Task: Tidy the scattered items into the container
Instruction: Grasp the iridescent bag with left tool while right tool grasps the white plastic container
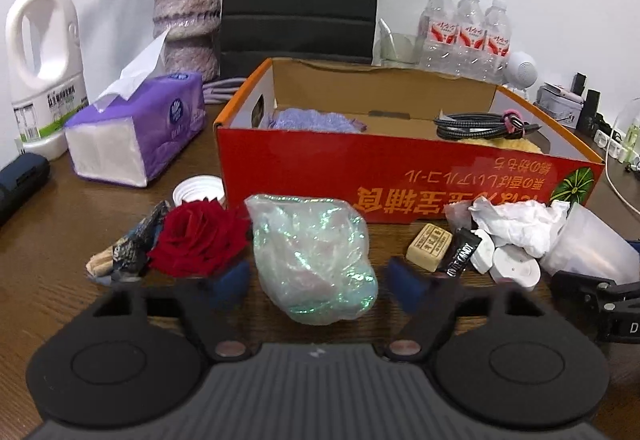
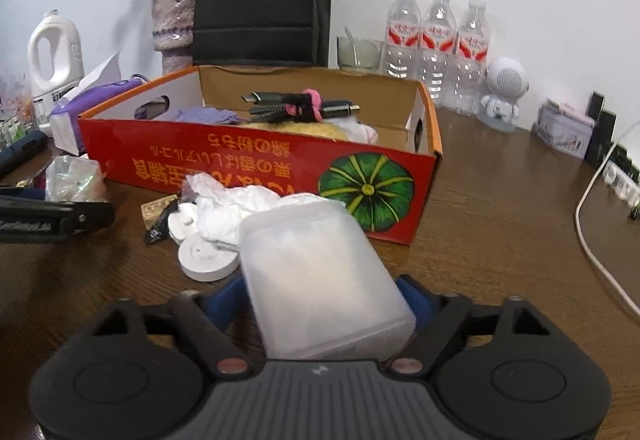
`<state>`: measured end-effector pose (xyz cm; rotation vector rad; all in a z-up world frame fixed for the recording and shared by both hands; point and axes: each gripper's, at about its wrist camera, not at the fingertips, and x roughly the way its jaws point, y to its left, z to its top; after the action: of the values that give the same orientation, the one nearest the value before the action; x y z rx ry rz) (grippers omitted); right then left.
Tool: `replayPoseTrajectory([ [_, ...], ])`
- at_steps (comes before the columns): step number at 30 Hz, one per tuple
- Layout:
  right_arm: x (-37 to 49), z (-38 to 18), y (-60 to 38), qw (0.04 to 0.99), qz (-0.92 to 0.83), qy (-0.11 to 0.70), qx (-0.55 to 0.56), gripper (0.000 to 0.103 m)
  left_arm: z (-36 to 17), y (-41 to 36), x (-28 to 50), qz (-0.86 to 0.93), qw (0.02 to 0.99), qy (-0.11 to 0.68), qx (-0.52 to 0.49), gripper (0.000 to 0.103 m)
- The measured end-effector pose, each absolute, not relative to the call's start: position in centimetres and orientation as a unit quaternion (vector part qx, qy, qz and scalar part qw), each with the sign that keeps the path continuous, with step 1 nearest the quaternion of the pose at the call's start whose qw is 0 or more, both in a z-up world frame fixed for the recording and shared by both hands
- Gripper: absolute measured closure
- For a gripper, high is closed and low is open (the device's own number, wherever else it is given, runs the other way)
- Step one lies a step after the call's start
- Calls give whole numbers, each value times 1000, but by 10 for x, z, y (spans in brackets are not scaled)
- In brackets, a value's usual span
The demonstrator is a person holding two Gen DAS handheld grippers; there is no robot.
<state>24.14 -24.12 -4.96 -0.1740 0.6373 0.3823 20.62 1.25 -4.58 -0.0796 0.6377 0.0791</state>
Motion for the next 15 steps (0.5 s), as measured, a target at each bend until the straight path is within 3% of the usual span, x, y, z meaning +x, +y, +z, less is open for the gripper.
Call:
replayPoseTrajectory([
  [3,237,-49,-237,929,187,302,-100,28,-45,15,203,34,951,303,-46,56],
  [5,234,-48,-236,930,189,299,-103,32,-42,14,198,33,956,288,-45,58],
  [8,227,-47,-238,928,200,301,-85,38,-39,12,191,26,960,277,-42,58],
  [15,200,-42,-250,937,206,279,-46,39,-38,8,171,9,960,275,-45,58],
])
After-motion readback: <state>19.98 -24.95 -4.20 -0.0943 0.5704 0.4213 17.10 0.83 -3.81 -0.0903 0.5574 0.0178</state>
